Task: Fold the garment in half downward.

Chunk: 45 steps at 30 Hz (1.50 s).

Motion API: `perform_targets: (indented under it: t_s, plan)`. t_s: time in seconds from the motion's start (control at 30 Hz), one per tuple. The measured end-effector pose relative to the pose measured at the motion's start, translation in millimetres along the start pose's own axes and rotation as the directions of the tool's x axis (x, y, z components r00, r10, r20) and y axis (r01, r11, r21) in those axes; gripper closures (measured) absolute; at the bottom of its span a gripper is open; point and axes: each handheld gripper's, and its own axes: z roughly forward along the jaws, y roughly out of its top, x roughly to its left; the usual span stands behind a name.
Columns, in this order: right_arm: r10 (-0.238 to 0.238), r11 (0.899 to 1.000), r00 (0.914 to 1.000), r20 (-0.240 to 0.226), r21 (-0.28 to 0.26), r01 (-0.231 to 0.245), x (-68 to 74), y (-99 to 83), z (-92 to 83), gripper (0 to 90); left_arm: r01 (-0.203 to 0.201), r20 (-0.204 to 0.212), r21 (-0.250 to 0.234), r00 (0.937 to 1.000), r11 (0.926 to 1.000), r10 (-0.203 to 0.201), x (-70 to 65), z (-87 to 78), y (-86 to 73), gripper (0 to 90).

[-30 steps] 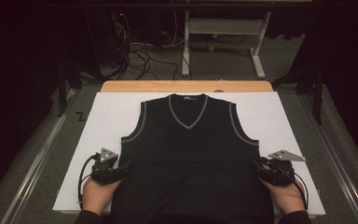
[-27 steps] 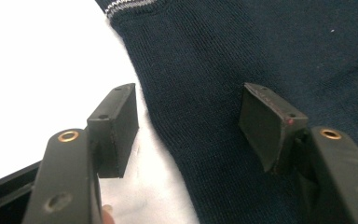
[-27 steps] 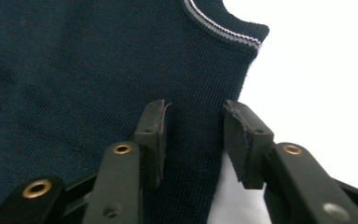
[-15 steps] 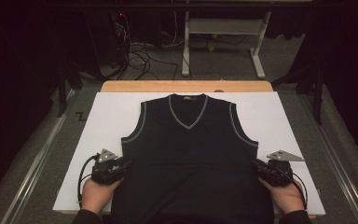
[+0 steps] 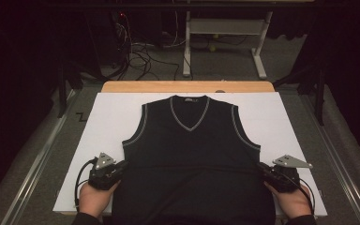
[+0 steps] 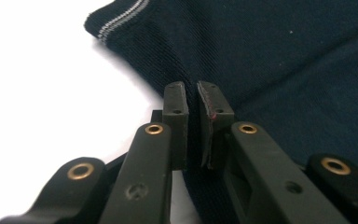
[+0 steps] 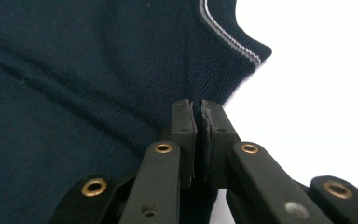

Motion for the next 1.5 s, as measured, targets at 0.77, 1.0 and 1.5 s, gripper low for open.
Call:
perform_targets:
  t_s: [0.77, 1.0, 1.5]
  plan:
    - [-0.022, 0.996, 0.9996, -0.016, -0.081, 0.021, 6.8, -25.0, -52.0, 86.4, -0.056, 0.011, -0.063, 0.9983, 0.9964, 0.057, -18.5, -43.4, -20.6, 78.9]
    - [-0.014, 0.995, 0.9999, -0.007, -0.097, 0.013, 6.9, -32.9, -64.1, 88.0, -0.061, 0.017, -0.060, 0.9979, 0.9964, 0.062, -20.0, -49.8, -25.4, 80.2]
    - [-0.029, 0.995, 0.9995, -0.009, -0.097, 0.028, 8.9, -34.7, -64.3, 88.9, -0.046, 0.039, -0.043, 0.9981, 0.9980, 0.048, -18.5, -48.3, -28.2, 74.7]
